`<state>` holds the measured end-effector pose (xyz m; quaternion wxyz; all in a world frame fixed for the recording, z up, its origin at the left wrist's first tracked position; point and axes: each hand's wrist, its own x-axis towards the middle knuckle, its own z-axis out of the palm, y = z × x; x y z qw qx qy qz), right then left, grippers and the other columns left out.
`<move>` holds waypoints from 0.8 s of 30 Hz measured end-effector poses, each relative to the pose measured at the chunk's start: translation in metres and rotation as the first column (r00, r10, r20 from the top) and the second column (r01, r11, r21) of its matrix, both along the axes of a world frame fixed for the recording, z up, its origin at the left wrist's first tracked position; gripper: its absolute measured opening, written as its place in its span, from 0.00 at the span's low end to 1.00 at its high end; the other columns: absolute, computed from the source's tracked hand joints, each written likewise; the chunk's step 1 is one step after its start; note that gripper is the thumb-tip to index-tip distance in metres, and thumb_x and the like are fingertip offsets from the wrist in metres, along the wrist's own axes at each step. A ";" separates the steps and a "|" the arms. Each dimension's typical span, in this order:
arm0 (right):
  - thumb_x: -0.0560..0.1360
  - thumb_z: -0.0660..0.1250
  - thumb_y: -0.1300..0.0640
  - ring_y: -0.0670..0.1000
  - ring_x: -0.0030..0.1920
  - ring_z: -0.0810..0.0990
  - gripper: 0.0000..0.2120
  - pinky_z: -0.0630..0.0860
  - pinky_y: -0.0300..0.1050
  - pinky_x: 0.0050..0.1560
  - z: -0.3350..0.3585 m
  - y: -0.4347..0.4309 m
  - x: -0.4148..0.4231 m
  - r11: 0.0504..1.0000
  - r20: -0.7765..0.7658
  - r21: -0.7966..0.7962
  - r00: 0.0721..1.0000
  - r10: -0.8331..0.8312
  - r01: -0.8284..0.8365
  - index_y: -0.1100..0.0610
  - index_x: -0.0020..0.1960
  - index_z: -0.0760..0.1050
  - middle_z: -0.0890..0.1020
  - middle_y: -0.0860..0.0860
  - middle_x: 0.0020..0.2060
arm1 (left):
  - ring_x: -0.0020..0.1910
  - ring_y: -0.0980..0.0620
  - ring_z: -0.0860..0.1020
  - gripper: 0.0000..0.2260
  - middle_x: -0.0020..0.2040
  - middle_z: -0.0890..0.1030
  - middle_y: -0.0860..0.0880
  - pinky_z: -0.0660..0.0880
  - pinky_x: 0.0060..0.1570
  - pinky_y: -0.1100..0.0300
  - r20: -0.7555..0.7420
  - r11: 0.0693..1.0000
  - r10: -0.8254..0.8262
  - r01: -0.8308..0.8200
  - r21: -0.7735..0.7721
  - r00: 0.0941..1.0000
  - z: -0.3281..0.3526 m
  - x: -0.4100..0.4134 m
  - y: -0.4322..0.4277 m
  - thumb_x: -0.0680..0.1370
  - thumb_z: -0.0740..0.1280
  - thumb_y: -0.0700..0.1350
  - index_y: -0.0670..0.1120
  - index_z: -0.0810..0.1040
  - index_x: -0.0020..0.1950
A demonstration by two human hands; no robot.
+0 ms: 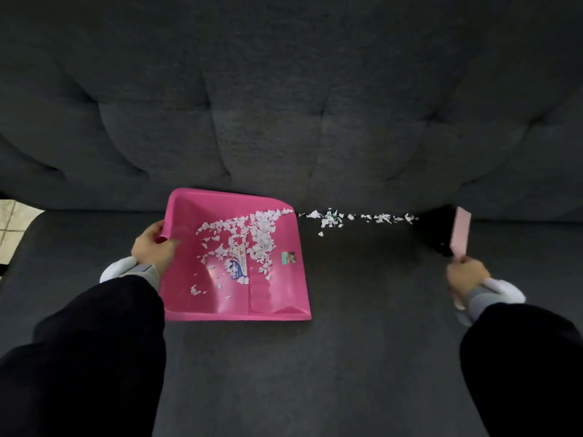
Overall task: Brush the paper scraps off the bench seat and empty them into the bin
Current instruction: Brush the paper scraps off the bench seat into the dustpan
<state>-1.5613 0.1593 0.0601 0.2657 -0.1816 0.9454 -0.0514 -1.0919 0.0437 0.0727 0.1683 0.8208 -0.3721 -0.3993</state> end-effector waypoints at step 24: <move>0.79 0.57 0.57 0.65 0.49 0.81 0.22 0.77 0.53 0.48 -0.017 0.021 0.146 0.641 0.164 -0.281 0.623 0.765 -0.714 0.53 0.73 0.64 0.82 0.64 0.49 | 0.46 0.43 0.78 0.20 0.48 0.79 0.46 0.75 0.53 0.51 -0.025 1.000 -0.003 0.003 -0.023 1.000 -0.001 -0.001 0.001 0.73 0.64 0.36 0.49 0.74 0.64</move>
